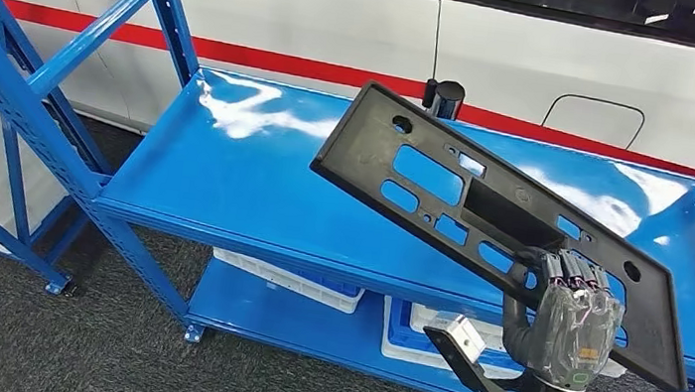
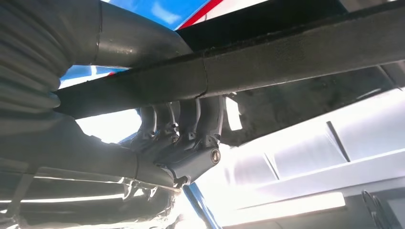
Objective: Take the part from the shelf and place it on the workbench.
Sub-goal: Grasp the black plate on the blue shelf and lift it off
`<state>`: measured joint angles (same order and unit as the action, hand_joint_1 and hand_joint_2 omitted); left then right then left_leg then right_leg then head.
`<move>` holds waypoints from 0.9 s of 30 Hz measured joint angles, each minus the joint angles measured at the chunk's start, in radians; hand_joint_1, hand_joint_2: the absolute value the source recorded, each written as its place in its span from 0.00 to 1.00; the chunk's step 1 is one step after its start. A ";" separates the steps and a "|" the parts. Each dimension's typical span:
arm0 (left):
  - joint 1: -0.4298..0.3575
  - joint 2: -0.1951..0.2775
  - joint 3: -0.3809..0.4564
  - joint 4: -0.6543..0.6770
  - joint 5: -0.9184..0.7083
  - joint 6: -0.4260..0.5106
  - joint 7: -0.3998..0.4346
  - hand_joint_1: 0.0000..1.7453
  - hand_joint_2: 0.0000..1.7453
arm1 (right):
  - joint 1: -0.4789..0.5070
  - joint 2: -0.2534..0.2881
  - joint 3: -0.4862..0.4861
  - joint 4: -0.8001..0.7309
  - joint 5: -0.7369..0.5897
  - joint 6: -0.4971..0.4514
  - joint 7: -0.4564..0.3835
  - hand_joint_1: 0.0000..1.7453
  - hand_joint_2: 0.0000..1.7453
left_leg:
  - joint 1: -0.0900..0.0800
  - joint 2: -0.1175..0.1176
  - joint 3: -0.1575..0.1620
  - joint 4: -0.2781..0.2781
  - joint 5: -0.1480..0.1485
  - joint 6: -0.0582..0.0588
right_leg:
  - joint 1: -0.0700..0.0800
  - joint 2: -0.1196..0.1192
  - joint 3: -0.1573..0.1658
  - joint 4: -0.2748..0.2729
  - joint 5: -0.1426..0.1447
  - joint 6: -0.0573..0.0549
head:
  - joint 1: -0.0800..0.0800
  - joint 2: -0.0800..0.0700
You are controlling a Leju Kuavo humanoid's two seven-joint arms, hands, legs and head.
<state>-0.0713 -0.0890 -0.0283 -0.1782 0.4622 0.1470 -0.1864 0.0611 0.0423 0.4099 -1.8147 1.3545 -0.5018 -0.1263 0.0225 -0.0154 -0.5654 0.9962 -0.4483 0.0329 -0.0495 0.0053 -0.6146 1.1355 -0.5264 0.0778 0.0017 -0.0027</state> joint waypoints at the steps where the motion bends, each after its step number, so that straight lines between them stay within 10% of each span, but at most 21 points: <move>1: -0.001 0.000 0.000 0.000 0.001 0.001 0.000 0.00 1.00 | 0.000 -0.002 0.001 -0.002 -0.024 -0.004 -0.009 1.00 1.00 | 0.002 -0.001 -0.007 0.013 -0.006 -0.012 | -0.003 0.003 0.023 -0.050 0.019 0.009 | 0.002 0.000; 7: 0.002 -0.002 0.000 0.001 0.015 0.018 -0.013 0.00 1.00 | 0.011 -0.011 0.007 -0.015 -0.128 -0.048 -0.055 1.00 1.00 | 0.009 -0.001 -0.037 0.051 -0.023 -0.043 | 0.004 0.012 0.021 -0.073 0.041 -0.039 | -0.004 0.000; 11: 0.002 -0.003 0.002 0.001 0.022 0.027 -0.025 0.00 1.00 | 0.013 -0.018 0.009 -0.025 -0.187 -0.079 -0.082 1.00 1.00 | 0.007 0.011 -0.113 0.264 -0.168 -0.042 | 0.019 0.004 -0.004 -0.074 0.061 -0.069 | -0.006 0.000; 13: 0.003 -0.004 0.003 0.001 0.025 0.029 -0.027 0.00 1.00 | 0.015 -0.022 0.010 -0.027 -0.199 -0.082 -0.086 1.00 1.00 | 0.002 0.011 -0.113 0.304 -0.186 -0.029 | 0.032 0.002 -0.019 -0.074 0.072 -0.082 | -0.006 0.000; 17: 0.000 -0.003 0.004 0.000 0.033 0.040 -0.036 0.00 1.00 | 0.016 -0.027 0.013 -0.037 -0.232 -0.094 -0.098 1.00 1.00 | -0.029 0.015 0.041 0.081 -0.117 0.031 | 0.048 0.000 -0.038 -0.078 0.099 -0.089 | -0.003 0.000; 22: 0.001 -0.002 0.011 0.000 0.041 0.060 -0.050 0.00 1.00 | 0.012 -0.035 0.022 -0.042 -0.284 -0.123 -0.119 1.00 1.00 | -0.044 0.019 0.054 0.001 -0.056 0.049 | 0.039 -0.007 -0.040 -0.095 0.122 -0.061 | -0.006 0.000; 27: 0.002 -0.007 0.017 0.000 0.048 0.066 -0.059 0.00 1.00 | 0.011 -0.052 0.030 -0.043 -0.348 -0.141 -0.145 1.00 1.00 | -0.032 0.025 -0.001 -0.032 0.019 0.034 | 0.032 -0.006 -0.092 0.113 -0.038 -0.068 | -0.005 0.000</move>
<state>-0.0688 -0.0958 -0.0115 -0.1778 0.5099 0.2130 -0.2459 0.0722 -0.0101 0.4403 -1.8576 1.0060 -0.6432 -0.2712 -0.0095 0.0094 -0.5659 0.9647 -0.4294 0.0674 -0.0173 -0.0004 -0.7069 1.2490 -0.5647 0.0102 -0.0030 -0.0027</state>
